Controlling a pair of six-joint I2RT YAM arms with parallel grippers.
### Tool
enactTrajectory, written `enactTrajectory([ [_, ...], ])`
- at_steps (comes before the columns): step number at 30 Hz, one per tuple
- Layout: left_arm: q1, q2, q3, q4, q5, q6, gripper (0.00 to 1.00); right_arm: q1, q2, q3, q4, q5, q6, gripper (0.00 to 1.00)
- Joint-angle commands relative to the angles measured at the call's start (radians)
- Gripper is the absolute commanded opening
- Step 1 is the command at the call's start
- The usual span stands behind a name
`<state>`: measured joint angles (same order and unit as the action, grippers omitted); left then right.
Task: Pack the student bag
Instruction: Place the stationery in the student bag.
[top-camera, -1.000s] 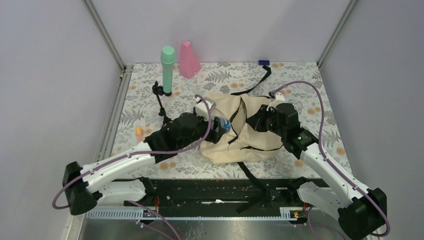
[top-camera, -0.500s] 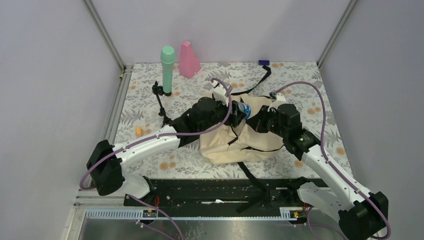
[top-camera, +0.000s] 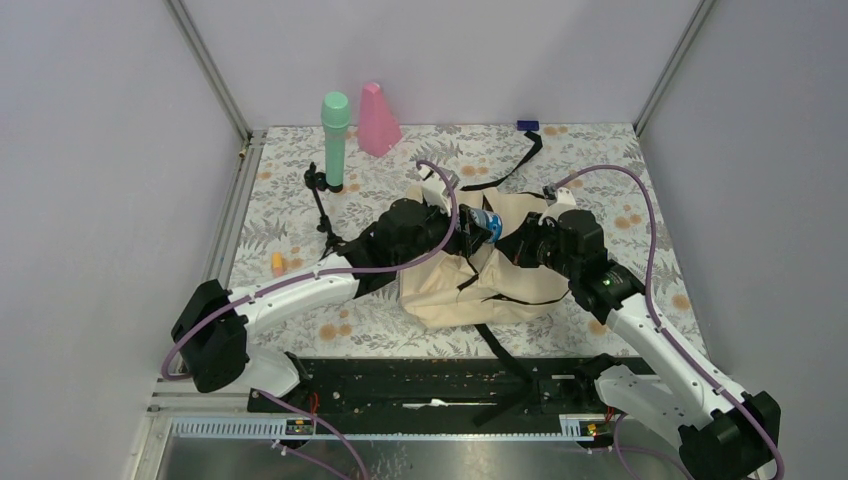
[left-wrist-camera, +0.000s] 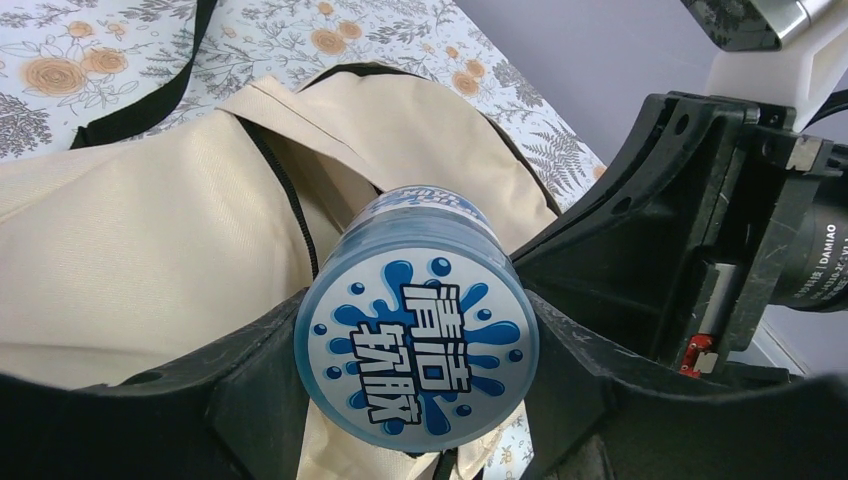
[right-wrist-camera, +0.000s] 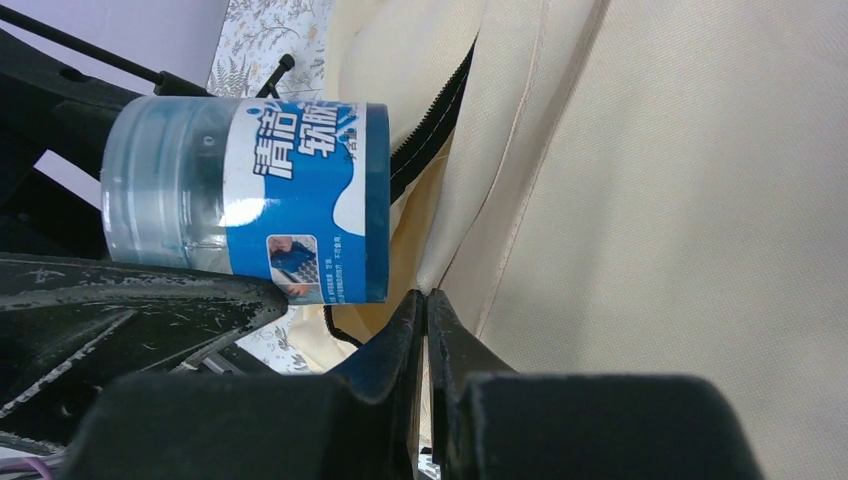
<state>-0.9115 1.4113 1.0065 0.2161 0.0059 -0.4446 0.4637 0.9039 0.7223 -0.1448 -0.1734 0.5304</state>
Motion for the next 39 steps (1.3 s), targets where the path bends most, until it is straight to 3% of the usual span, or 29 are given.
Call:
enactTrajectory([
  [1, 0.005, -0.008, 0.006, 0.072, 0.042, 0.004, 0.26, -0.002, -0.046, 0.076, 0.059, 0.004, -0.007, 0.0],
  [14, 0.004, 0.023, 0.004, -0.024, 0.064, 0.051, 0.26, -0.002, -0.036, 0.1, 0.05, 0.009, -0.014, 0.0],
  [22, -0.074, 0.113, 0.188, -0.316, -0.105, 0.268, 0.26, -0.002, -0.028, 0.101, 0.051, 0.01, -0.015, 0.0],
  [30, -0.101, 0.252, 0.442, -0.675, -0.228, 0.365, 0.26, -0.002, -0.027, 0.107, 0.051, 0.012, -0.018, 0.0],
  [39, -0.155, 0.353, 0.6, -0.868, -0.379, 0.47, 0.27, -0.002, -0.025, 0.107, 0.05, 0.012, -0.018, 0.0],
])
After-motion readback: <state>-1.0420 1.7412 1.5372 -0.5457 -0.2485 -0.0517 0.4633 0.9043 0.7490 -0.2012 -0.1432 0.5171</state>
